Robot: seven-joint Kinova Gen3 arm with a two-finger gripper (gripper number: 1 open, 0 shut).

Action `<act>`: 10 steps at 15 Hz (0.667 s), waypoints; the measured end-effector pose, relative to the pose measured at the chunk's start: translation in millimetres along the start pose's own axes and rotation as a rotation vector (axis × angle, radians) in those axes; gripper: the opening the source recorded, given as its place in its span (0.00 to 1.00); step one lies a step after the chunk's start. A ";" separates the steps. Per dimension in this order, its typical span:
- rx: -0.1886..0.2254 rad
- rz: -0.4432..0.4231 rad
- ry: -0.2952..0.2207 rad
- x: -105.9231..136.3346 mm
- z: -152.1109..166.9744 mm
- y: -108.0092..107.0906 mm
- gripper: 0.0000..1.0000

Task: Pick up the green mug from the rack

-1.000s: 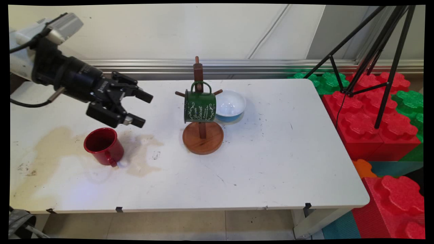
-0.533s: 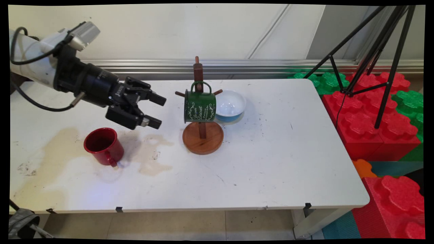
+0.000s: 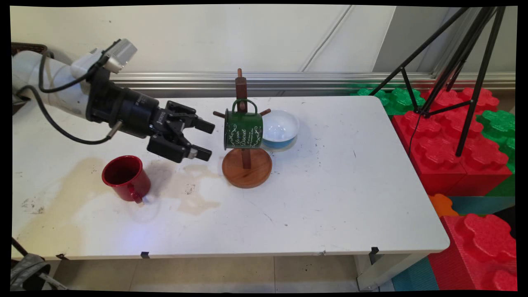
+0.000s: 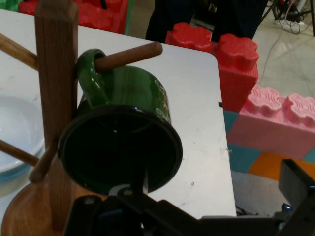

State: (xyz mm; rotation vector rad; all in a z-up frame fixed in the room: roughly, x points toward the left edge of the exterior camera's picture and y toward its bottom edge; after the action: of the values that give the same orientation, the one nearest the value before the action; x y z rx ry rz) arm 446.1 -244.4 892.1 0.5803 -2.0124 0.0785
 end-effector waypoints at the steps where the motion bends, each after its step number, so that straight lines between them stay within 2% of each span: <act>1: 0.001 -0.003 0.007 -1.6 3.2 0.0 1.00; 10: 0.011 -0.027 0.054 -11.2 22.5 -1.8 1.00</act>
State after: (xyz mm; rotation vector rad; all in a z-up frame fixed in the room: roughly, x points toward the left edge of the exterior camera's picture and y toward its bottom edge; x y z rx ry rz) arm 432.9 -248.5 871.0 0.6064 -1.9519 0.0878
